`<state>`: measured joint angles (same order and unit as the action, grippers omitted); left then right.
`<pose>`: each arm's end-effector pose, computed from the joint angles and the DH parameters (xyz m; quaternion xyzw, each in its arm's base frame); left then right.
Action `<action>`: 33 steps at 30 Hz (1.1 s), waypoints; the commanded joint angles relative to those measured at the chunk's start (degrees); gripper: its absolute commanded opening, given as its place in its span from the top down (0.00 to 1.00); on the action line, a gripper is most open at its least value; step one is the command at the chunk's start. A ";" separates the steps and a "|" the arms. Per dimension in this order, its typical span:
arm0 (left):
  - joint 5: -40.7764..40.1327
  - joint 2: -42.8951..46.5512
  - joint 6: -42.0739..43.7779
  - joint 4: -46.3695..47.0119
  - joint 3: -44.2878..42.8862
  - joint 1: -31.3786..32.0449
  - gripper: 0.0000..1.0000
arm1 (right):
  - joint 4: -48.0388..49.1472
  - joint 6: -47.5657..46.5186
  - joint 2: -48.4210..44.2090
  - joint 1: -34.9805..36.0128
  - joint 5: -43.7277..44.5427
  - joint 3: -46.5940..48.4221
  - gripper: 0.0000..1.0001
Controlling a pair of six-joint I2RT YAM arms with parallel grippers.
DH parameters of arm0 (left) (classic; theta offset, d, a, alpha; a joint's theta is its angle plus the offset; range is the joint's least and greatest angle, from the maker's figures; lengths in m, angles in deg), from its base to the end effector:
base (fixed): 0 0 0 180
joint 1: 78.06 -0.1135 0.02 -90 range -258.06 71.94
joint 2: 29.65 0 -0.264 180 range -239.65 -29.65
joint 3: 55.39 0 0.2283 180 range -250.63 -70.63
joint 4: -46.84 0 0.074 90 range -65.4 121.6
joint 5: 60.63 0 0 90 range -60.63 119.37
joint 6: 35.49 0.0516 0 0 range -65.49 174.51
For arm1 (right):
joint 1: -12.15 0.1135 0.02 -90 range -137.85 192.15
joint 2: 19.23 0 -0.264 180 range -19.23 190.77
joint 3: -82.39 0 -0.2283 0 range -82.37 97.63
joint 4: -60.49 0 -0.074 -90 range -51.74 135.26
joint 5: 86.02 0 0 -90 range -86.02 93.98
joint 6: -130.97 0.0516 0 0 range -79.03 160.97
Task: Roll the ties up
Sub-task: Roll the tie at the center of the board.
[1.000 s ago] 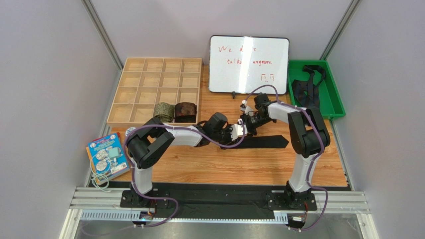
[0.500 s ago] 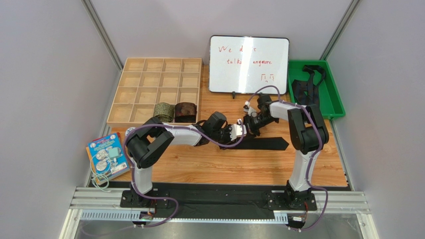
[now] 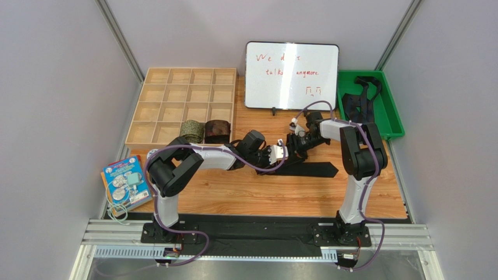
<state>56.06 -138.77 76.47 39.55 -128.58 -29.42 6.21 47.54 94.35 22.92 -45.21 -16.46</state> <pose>0.2329 -0.2997 0.1467 0.5908 0.6759 -0.2953 0.3270 0.3115 0.0990 0.1255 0.0452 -0.9078 -0.4152 0.0369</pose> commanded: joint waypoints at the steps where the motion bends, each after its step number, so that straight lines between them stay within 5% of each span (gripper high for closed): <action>1: -0.95 -2.76 0.46 -10.41 1.53 -0.13 0.64 | 4.41 3.01 -6.17 1.80 -5.39 -0.96 0.53; 13: -1.04 -2.59 -0.42 -10.32 1.97 -0.13 0.64 | 5.12 2.57 -4.25 7.16 1.72 -0.87 0.51; 16: -1.03 -2.50 -0.51 -10.49 1.97 -0.13 0.63 | 5.56 1.96 -2.06 7.25 2.96 -0.35 0.63; 17: -1.12 -2.41 -0.34 -10.67 1.97 -0.13 0.63 | 5.56 1.96 -1.79 7.25 3.13 -0.34 0.83; 20: -1.38 -2.06 -0.07 -10.76 2.23 -0.21 0.62 | 4.95 1.08 -0.82 7.08 4.10 -1.04 1.00; 26: -1.39 -1.45 -0.33 -10.32 2.93 -0.13 0.61 | 4.95 1.17 0.15 4.36 4.19 -3.15 1.00; 33: -0.24 0.84 -2.97 -6.03 4.69 -0.65 0.31 | 4.24 1.08 1.38 1.89 6.91 -3.77 1.00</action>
<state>55.98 -138.13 75.26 39.83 -127.69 -29.83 9.03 50.78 92.52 26.11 -48.42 -18.91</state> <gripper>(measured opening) 0.620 0.021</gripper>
